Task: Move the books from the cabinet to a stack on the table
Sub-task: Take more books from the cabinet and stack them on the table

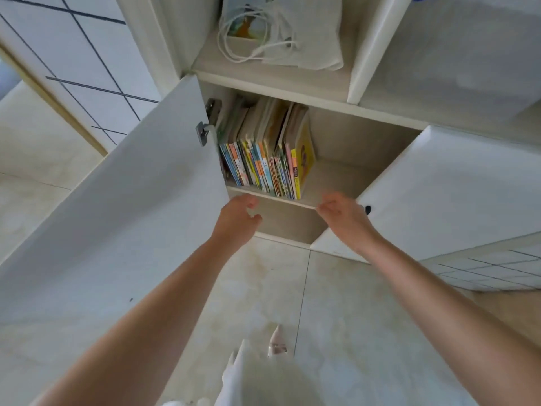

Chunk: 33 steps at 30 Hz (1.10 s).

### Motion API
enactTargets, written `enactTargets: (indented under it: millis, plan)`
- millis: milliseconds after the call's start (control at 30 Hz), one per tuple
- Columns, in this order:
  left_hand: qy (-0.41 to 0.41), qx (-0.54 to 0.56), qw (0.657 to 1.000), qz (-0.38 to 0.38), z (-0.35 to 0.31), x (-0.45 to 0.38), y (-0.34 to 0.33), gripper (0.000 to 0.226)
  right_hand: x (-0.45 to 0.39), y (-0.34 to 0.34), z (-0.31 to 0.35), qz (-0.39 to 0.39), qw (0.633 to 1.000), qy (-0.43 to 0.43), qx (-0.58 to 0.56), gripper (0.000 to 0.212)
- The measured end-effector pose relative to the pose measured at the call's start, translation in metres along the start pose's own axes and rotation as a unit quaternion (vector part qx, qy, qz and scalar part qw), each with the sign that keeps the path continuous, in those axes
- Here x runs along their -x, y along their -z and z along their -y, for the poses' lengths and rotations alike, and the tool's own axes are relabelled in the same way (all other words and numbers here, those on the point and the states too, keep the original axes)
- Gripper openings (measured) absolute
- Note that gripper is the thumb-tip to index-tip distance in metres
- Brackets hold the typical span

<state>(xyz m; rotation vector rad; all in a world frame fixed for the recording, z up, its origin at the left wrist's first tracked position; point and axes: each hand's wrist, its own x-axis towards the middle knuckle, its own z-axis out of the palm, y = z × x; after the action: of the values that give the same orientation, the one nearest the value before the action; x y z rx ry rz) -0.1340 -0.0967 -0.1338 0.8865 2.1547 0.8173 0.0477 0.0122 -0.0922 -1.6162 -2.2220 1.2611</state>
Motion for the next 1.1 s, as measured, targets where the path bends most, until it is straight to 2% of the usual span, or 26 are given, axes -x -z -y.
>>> enactTargets:
  millis: [200, 300, 400, 533, 700, 800, 900, 1100]
  plan:
    - [-0.022, 0.052, 0.998, -0.019, 0.01, -0.095, -0.033, 0.044, -0.098, -0.023, 0.004, 0.01, 0.999, 0.015, 0.029, 0.027]
    - [-0.081, 0.061, 0.994, -0.051, 0.017, -0.134, -0.054, 0.053, -0.146, -0.037, -0.004, 0.002, 0.998, 0.043, 0.053, 0.036]
    - [-0.158, 0.016, 0.984, -0.079, 0.018, -0.147, -0.07, 0.055, -0.173, -0.046, -0.007, -0.008, 0.997, 0.046, 0.066, 0.032]
    - [-0.248, -0.031, 0.957, -0.15, 0.029, -0.165, -0.09, 0.063, -0.212, -0.066, -0.011, -0.033, 0.994, 0.06, 0.084, 0.062]
    - [-0.252, -0.008, 0.946, -0.204, 0.033, -0.176, -0.104, 0.07, -0.239, -0.082, -0.019, -0.05, 0.992, 0.108, 0.034, 0.099]
    - [-0.245, -0.013, 0.947, -0.209, 0.032, -0.179, -0.108, 0.073, -0.247, -0.086, -0.021, -0.051, 0.99, 0.127, 0.037, 0.097]
    - [-0.247, -0.062, 0.945, -0.204, 0.031, -0.181, -0.111, 0.074, -0.248, -0.086, -0.025, -0.074, 0.987, 0.14, 0.034, 0.091]
    - [-0.259, -0.09, 0.942, -0.195, 0.028, -0.183, -0.108, 0.065, -0.247, -0.085, -0.028, -0.109, 0.979, 0.168, 0.042, 0.072]
